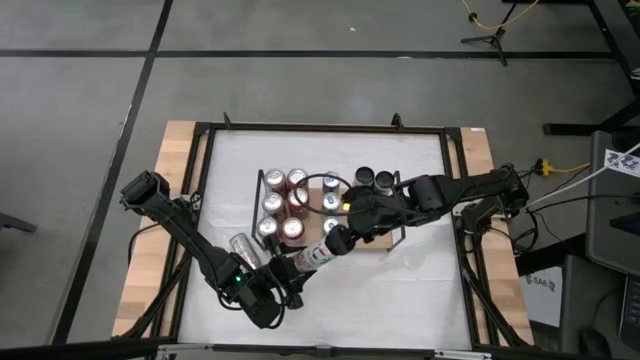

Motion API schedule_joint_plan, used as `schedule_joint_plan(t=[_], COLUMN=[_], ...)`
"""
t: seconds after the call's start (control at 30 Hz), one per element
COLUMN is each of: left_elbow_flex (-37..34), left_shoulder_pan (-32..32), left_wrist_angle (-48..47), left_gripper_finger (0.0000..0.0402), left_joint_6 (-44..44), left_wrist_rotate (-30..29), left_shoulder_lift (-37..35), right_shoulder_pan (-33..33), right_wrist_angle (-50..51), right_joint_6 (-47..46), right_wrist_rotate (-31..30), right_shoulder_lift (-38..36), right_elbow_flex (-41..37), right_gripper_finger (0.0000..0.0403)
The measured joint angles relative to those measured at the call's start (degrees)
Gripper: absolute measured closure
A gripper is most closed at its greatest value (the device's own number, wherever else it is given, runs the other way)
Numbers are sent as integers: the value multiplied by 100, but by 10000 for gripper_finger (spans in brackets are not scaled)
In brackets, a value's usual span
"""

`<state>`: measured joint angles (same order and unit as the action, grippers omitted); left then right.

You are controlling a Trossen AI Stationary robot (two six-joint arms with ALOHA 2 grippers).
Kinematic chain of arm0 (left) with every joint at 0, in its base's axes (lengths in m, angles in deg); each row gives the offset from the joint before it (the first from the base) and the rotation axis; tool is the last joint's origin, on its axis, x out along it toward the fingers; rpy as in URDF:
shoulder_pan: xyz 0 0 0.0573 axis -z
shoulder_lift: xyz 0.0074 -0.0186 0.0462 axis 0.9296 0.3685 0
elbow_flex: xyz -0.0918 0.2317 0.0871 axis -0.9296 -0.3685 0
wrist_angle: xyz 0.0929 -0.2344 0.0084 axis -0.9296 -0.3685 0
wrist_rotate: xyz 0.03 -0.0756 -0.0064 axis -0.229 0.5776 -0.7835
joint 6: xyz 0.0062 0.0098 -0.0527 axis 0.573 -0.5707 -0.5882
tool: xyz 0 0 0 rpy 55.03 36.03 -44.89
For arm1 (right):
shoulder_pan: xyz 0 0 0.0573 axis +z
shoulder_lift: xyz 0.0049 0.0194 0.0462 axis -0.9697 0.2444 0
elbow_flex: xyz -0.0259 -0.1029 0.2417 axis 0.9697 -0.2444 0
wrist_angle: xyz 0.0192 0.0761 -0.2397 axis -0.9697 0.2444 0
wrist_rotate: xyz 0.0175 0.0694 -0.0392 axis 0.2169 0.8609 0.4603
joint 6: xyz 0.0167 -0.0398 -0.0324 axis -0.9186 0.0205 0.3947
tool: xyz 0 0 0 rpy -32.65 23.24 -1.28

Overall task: Place canned beverage on shelf
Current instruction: Put the white-pink soda can on the shelf aligned with the other white-pink soda can

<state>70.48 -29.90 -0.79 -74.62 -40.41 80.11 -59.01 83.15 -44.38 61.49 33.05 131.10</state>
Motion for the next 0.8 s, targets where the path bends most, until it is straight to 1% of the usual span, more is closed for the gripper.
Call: schedule_joint_plan(t=[0.2,0.37,0.47,0.63,0.8], left_elbow_flex=[0,0,0,0,2], left_shoulder_pan=[0,0,0,0,15], left_wrist_angle=[0,0,0,4,117], left_gripper_finger=[141,141,141,141,141], left_joint_6=[2,0,0,-27,-44], left_wrist_rotate=[-7,-9,-9,-9,23], left_shoulder_lift=[0,0,0,2,117], right_shoulder_pan=[2,69,213,541,857], right_wrist_angle=[268,871,1174,1205,1391], right_joint_6=[13,204,335,414,416], right_wrist_rotate=[25,178,117,9,-335], right_shoulder_lift=[0,0,0,-73,-352], right_elbow_flex=[0,0,0,0,0], right_gripper_finger=[63,63,63,63,63])
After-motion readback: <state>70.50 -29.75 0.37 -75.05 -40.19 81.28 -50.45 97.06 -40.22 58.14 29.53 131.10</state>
